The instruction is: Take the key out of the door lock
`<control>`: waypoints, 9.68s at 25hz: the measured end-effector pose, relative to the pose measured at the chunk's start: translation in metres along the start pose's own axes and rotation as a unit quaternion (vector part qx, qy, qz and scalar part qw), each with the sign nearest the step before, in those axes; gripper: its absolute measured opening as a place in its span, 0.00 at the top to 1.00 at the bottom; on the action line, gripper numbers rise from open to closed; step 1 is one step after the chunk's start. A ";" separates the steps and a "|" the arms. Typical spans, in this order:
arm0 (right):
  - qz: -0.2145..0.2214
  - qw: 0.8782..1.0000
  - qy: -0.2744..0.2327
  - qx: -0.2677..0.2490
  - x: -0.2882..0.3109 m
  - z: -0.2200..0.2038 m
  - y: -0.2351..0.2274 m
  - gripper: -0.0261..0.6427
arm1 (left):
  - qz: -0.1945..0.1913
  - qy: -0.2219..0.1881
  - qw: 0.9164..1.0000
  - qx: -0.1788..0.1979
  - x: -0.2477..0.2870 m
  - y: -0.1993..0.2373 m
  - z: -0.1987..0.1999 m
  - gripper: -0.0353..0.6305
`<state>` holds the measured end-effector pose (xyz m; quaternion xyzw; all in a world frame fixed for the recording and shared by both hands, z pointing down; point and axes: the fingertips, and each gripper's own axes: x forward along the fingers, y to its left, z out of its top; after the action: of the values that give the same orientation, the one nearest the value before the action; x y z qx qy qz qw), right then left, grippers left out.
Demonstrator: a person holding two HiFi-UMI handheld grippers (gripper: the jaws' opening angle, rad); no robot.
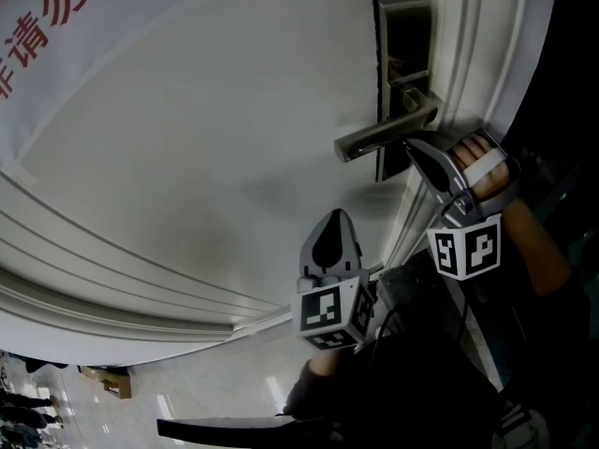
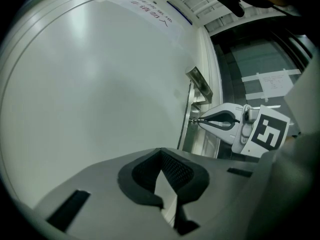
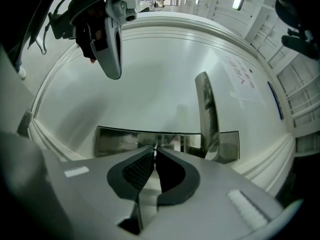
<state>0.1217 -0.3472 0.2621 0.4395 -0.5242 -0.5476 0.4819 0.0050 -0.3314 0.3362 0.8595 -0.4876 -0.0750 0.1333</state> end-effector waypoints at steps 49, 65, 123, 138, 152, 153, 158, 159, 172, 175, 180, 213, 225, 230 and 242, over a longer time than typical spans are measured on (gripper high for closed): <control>0.003 1.000 -0.002 0.002 -0.012 0.000 0.000 0.94 | -0.015 0.000 1.000 0.000 -0.004 -0.014 -0.002 0.95; -0.002 1.000 -0.002 0.006 -0.012 0.000 0.001 0.94 | -0.014 0.000 1.000 0.000 -0.002 -0.015 -0.003 0.95; -0.008 1.000 0.006 0.004 -0.015 0.001 0.001 0.94 | -0.027 0.006 1.000 -0.005 0.003 -0.019 -0.005 0.95; -0.010 1.000 0.001 0.003 -0.016 0.000 0.002 0.94 | -0.021 0.007 1.000 -0.006 0.007 -0.018 -0.009 0.95; -0.009 1.000 -0.004 0.005 -0.017 0.000 0.002 0.94 | -0.023 0.009 1.000 -0.006 0.011 -0.020 -0.010 0.95; -0.008 1.000 -0.004 0.005 -0.018 0.000 0.002 0.94 | -0.023 0.009 1.000 -0.006 0.011 -0.020 -0.011 0.95; -0.009 1.000 -0.004 0.005 -0.019 0.000 0.002 0.94 | -0.025 0.007 1.000 -0.005 0.011 -0.021 -0.010 0.95; -0.009 1.000 -0.004 0.005 -0.019 0.000 0.002 0.94 | -0.026 0.007 1.000 -0.005 0.010 -0.021 -0.010 0.95; -0.007 1.000 0.000 0.007 -0.019 0.000 0.002 0.94 | -0.023 0.010 1.000 -0.007 0.007 -0.020 -0.010 0.95; -0.006 1.000 0.001 0.008 -0.020 0.001 0.002 0.94 | -0.024 0.010 1.000 -0.009 0.007 -0.020 -0.008 0.95; -0.006 1.000 0.002 0.007 -0.021 0.001 0.002 0.94 | -0.028 0.012 1.000 -0.008 0.007 -0.021 -0.010 0.95; -0.007 1.000 0.004 0.010 -0.026 0.001 0.003 0.94 | -0.031 0.007 0.999 -0.007 0.005 -0.021 -0.011 0.95; -0.007 1.000 0.002 0.009 -0.026 0.000 0.003 0.94 | -0.028 0.008 1.000 -0.007 0.002 -0.024 -0.009 0.95; -0.009 1.000 0.002 0.008 -0.026 -0.001 0.002 0.94 | -0.022 0.006 1.000 -0.006 0.002 -0.021 -0.007 0.95; -0.010 1.000 0.003 0.013 -0.028 0.001 0.001 0.94 | -0.025 -0.006 1.000 0.000 0.001 -0.023 0.000 0.95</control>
<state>0.1251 -0.3191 0.2624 0.4527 -0.5254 -0.5444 0.4719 0.0245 -0.3206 0.3293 0.8712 -0.4664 -0.0833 0.1287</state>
